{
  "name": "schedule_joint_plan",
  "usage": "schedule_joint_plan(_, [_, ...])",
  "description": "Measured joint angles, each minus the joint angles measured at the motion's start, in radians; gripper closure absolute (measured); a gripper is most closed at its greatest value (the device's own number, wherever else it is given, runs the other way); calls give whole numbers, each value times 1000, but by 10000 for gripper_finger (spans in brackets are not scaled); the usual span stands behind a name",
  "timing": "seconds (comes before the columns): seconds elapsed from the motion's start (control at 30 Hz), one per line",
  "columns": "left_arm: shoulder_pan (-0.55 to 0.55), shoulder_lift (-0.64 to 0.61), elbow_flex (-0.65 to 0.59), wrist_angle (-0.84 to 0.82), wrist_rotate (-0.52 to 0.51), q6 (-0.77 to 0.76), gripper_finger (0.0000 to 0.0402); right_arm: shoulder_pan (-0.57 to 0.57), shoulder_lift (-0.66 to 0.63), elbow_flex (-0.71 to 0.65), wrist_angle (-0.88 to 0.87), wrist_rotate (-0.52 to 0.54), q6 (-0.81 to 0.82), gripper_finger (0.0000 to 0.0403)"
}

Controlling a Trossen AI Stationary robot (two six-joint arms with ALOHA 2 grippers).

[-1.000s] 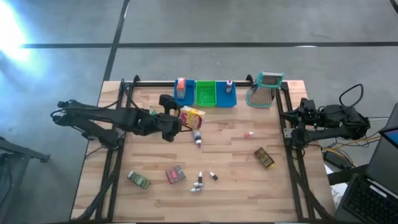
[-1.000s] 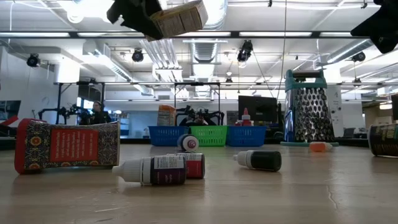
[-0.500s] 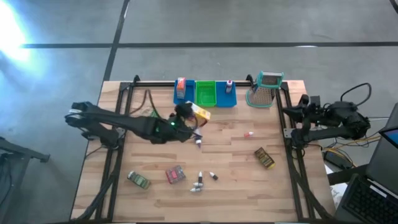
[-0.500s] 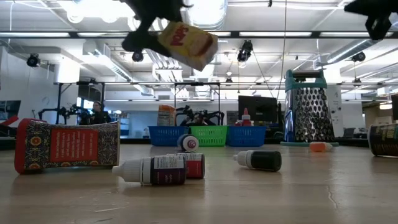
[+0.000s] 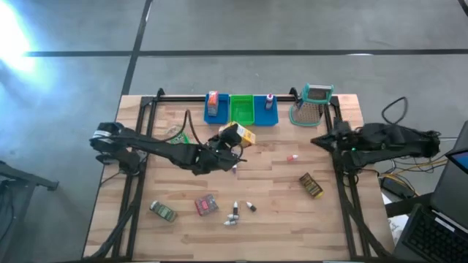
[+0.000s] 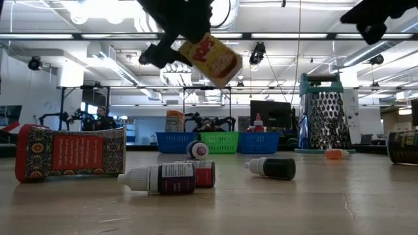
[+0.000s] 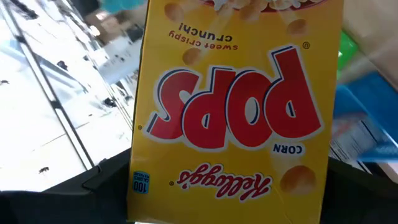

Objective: Pick & Place Kitchen Items
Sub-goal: Put the yellow cereal box into the left blue bin

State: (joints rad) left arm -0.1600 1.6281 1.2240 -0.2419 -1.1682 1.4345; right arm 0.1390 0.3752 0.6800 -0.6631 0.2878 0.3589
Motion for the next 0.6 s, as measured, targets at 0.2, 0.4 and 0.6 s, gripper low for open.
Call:
schedule_joint_plan(0.2, [0,-5,0,-373,-107,-174,46,0,138,0,54,25,-66,394])
schedule_joint_plan(0.4, [1,-3,0,-765,-122,-390,46,0,156,0,114,81,-129,394])
schedule_joint_plan(0.6, [1,25,-1,-869,4,-405,46,0,126,0,132,83,-137,394])
